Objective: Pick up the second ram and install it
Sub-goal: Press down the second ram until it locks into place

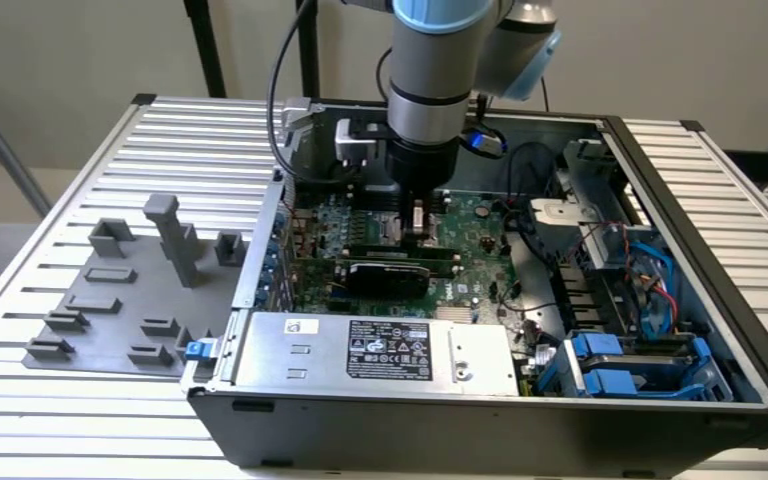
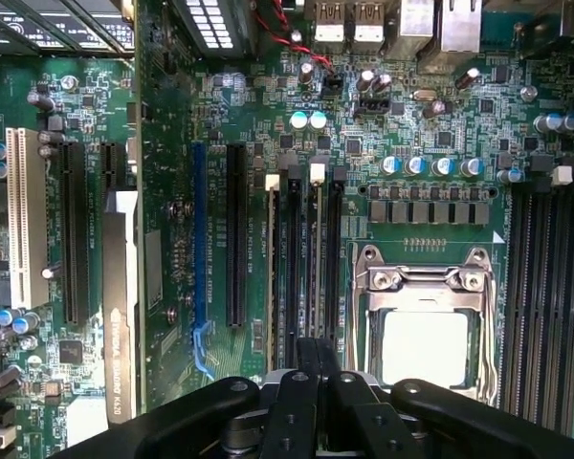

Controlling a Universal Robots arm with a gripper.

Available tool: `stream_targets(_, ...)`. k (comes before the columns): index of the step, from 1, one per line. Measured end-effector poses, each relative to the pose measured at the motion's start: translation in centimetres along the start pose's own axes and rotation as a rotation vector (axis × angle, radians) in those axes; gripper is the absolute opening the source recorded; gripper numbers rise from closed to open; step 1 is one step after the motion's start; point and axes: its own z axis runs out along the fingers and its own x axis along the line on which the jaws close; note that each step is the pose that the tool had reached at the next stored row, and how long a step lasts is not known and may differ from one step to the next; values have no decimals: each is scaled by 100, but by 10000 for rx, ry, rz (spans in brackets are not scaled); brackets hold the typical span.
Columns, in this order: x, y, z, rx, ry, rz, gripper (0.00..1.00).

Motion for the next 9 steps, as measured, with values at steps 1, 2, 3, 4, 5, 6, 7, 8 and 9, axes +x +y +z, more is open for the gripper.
stream_targets(1, -1, 1, 17, 2, -7, 0, 11)
stream_targets(2, -2, 1, 25, 3, -7, 1, 11)
stream_targets(3, -2, 2, 27, 5, -8, 3, 11)
stream_targets(4, -2, 2, 25, 5, -10, 3, 11)
stream_targets(5, -4, 1, 10, 11, -22, 4, 11)
stream_targets(6, -5, 1, -24, 15, -34, 4, 11)
stream_targets(7, -5, 1, -73, 10, -20, 4, 11)
stream_targets(8, -4, 1, -115, 8, -14, 4, 11)
stream_targets(9, -4, 0, -135, 8, -14, 3, 11)
